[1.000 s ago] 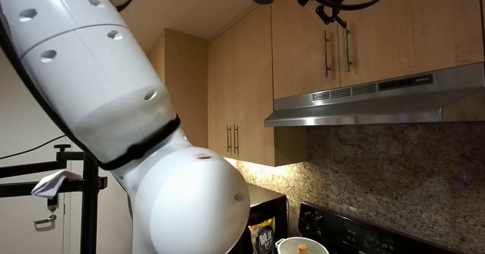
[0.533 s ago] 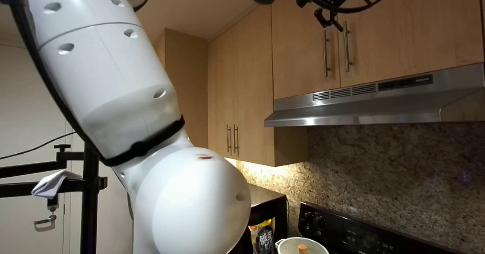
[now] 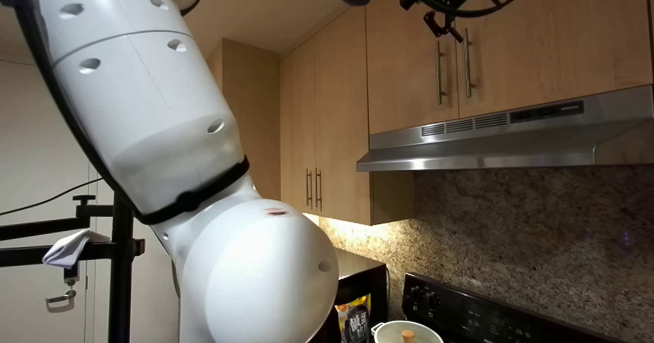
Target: Open the right door of the cabinet
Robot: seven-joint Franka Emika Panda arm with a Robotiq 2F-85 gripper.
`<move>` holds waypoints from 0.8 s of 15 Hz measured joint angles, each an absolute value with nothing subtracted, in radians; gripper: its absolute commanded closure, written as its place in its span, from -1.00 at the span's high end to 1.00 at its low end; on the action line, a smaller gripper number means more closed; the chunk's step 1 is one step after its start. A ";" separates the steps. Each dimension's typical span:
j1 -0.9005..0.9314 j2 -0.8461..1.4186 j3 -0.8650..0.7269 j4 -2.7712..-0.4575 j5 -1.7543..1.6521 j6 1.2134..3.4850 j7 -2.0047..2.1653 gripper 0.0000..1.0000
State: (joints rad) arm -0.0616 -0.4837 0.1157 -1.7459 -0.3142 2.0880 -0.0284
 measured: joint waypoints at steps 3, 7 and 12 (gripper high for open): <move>-0.062 -0.484 0.116 -1.746 -0.314 2.088 -0.028 1.00; -0.062 -0.484 0.116 -1.746 -0.314 2.088 -0.028 1.00; -0.060 -0.483 0.129 -1.740 -0.317 2.089 -0.006 1.00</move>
State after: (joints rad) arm -0.0599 -0.4830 0.1289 -1.7399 -0.3165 2.0886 -0.0060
